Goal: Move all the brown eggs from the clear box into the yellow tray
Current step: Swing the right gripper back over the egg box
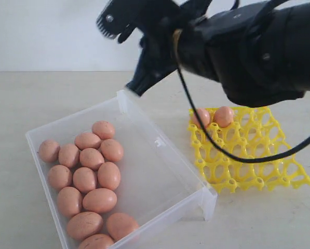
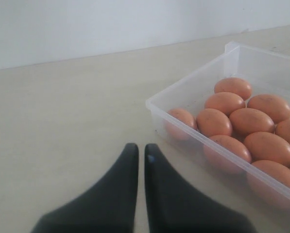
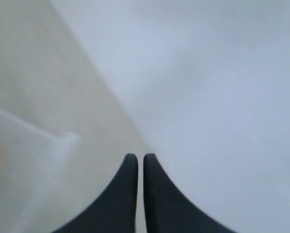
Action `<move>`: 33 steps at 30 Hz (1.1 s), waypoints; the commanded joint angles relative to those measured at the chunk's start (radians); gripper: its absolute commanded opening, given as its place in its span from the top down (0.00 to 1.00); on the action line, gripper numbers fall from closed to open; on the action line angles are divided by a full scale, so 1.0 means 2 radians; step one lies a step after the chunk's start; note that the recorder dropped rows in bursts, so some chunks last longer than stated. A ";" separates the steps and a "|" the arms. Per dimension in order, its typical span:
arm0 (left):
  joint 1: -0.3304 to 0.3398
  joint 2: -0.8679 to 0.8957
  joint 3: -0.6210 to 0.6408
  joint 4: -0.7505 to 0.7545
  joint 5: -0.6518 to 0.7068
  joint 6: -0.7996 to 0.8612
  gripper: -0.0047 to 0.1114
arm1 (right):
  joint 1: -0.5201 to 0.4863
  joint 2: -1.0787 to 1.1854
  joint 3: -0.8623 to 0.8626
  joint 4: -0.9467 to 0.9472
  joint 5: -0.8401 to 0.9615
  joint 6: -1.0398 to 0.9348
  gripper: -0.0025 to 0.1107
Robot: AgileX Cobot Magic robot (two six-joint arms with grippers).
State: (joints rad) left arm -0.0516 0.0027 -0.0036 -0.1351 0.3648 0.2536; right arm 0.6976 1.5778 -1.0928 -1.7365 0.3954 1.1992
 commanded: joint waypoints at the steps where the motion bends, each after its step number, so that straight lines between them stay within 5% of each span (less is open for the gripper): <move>1: -0.003 -0.001 0.002 -0.004 -0.003 0.001 0.92 | -0.020 -0.026 0.007 0.086 0.305 -0.197 0.98; 4: -0.003 -0.001 0.002 -0.004 -0.003 0.001 0.92 | -0.099 -0.029 0.007 0.200 0.396 -0.280 0.98; 11: -0.003 -0.001 0.002 -0.004 -0.003 0.001 0.92 | -0.391 -0.031 0.007 0.743 0.287 -0.577 0.98; 15: -0.003 -0.001 0.002 -0.004 -0.003 0.001 0.92 | -0.462 -0.035 0.007 0.941 0.273 -0.683 0.98; 23: -0.003 -0.001 0.002 -0.004 -0.003 0.001 0.92 | -0.367 -0.034 0.007 1.211 0.323 -0.985 0.98; 33: -0.003 -0.001 0.002 -0.004 -0.003 0.001 0.92 | -0.123 -0.034 0.007 1.202 0.303 -1.053 0.98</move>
State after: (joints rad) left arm -0.0516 0.0027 -0.0036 -0.1351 0.3648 0.2536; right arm 0.3549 1.5172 -1.0771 0.6814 1.0426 -0.8618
